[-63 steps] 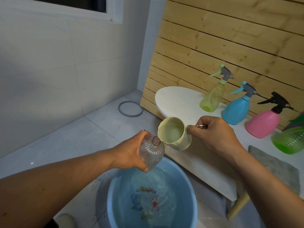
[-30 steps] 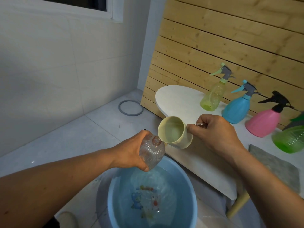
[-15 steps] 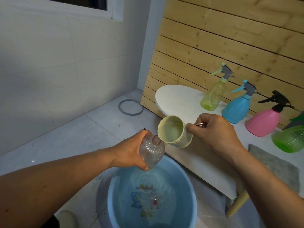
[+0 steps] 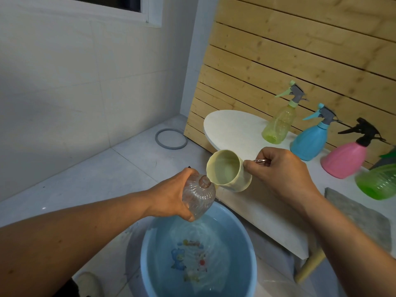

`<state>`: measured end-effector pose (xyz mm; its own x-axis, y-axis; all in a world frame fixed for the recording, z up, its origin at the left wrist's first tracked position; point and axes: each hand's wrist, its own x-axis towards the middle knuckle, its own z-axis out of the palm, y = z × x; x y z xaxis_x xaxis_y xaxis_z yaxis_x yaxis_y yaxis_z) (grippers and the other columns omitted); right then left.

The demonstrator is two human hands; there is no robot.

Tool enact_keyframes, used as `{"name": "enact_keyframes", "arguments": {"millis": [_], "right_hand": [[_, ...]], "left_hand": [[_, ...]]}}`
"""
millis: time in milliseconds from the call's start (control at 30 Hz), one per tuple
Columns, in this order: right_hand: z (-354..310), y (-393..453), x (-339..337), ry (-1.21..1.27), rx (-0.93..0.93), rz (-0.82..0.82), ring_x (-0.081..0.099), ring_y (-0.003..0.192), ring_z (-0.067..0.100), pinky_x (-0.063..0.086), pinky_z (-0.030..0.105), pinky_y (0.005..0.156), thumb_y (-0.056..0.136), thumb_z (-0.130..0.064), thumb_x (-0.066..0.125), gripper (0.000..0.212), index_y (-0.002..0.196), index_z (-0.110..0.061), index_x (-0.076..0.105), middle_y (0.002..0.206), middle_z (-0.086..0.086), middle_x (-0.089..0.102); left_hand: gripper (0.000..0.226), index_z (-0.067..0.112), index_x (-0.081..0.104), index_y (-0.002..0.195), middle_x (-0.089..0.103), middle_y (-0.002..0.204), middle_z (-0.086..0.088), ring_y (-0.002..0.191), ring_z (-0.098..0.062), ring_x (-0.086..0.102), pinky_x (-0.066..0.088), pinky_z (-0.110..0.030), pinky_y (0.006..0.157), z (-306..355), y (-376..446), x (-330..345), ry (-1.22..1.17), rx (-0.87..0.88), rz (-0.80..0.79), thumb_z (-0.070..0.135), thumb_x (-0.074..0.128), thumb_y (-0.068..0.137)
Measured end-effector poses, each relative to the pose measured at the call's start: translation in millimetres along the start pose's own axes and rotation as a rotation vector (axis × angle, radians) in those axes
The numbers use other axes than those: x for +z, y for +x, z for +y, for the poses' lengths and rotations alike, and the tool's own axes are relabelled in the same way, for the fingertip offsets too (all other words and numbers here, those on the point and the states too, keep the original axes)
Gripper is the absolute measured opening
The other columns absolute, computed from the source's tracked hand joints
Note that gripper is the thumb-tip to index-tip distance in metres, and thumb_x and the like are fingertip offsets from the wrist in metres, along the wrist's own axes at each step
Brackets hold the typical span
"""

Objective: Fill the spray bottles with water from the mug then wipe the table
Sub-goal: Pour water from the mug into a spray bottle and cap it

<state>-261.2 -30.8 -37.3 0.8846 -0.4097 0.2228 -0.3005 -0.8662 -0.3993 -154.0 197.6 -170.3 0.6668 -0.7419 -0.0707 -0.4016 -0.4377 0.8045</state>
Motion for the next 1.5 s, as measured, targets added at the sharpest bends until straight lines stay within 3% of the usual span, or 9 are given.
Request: {"name": "enact_keyframes", "arguments": {"millis": [1133, 1500], "right_hand": [[-10.2, -7.8, -3.8, -0.024, -0.03, 0.032, 0.059, 0.069, 0.024, 0.053, 0.053, 0.08, 0.082, -0.048, 0.069, 0.031, 0.062, -0.026, 0.058, 0.061, -0.008, 0.06], [-11.4, -9.5, -4.6, -0.029, -0.044, 0.04, 0.06, 0.069, 0.023, 0.054, 0.052, 0.078, 0.082, -0.05, 0.068, 0.032, 0.063, -0.027, 0.058, 0.062, -0.007, 0.062]], "left_hand": [[0.106, 0.04, 0.033, 0.14, 0.055, 0.129, 0.016, 0.119, -0.006, 0.058, 0.058, -0.037, 0.099, -1.6, 0.2, 2.3, -0.029, -0.002, 0.007, 0.028, 0.1, 0.058], [0.106, 0.039, 0.032, 0.141, 0.054, 0.129, 0.017, 0.119, -0.006, 0.058, 0.058, -0.031, 0.098, 1.9, -0.4, 3.0, -0.047, -0.006, 0.003, 0.025, 0.1, 0.06]]}}
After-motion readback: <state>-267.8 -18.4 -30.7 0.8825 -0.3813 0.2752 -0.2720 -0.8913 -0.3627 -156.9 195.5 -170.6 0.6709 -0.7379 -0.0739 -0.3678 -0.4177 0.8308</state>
